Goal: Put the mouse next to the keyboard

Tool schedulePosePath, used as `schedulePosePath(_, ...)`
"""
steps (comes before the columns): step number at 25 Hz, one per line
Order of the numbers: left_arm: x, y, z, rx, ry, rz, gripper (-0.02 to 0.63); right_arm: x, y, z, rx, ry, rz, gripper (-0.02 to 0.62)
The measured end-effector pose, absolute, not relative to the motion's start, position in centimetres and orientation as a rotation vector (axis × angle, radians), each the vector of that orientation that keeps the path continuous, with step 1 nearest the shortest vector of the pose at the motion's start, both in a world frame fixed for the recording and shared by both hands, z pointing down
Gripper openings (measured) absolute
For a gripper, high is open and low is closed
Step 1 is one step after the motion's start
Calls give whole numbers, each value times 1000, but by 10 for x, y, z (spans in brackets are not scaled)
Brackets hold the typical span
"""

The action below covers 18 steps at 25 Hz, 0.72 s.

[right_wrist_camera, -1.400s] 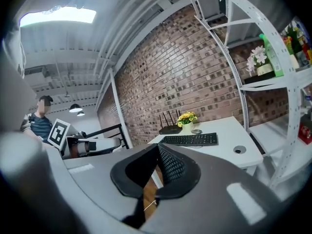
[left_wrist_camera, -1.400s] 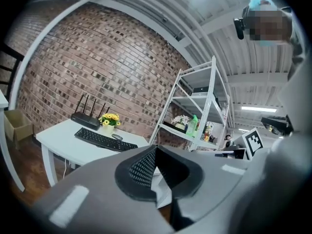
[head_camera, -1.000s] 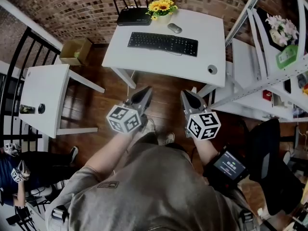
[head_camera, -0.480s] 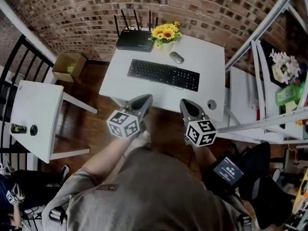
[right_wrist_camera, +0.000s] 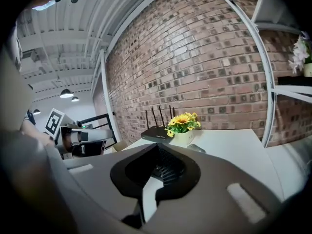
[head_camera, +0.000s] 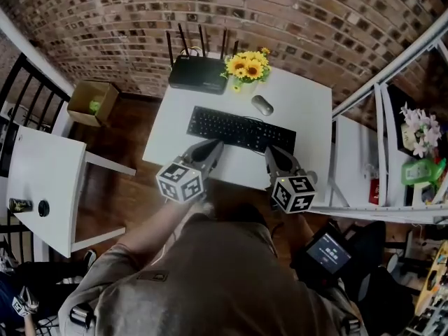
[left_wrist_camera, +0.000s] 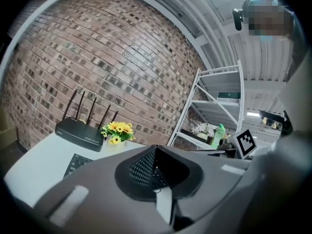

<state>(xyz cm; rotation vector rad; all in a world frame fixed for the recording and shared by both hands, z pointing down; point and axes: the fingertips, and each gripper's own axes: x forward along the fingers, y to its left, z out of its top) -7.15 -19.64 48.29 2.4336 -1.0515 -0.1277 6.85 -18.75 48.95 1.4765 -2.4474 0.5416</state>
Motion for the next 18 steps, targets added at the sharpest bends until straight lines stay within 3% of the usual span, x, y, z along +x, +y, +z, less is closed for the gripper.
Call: schedulePosePath(18,-43,-289,513,2353,-1147,-32,0,96,-309,543,1280,-2388,532,11)
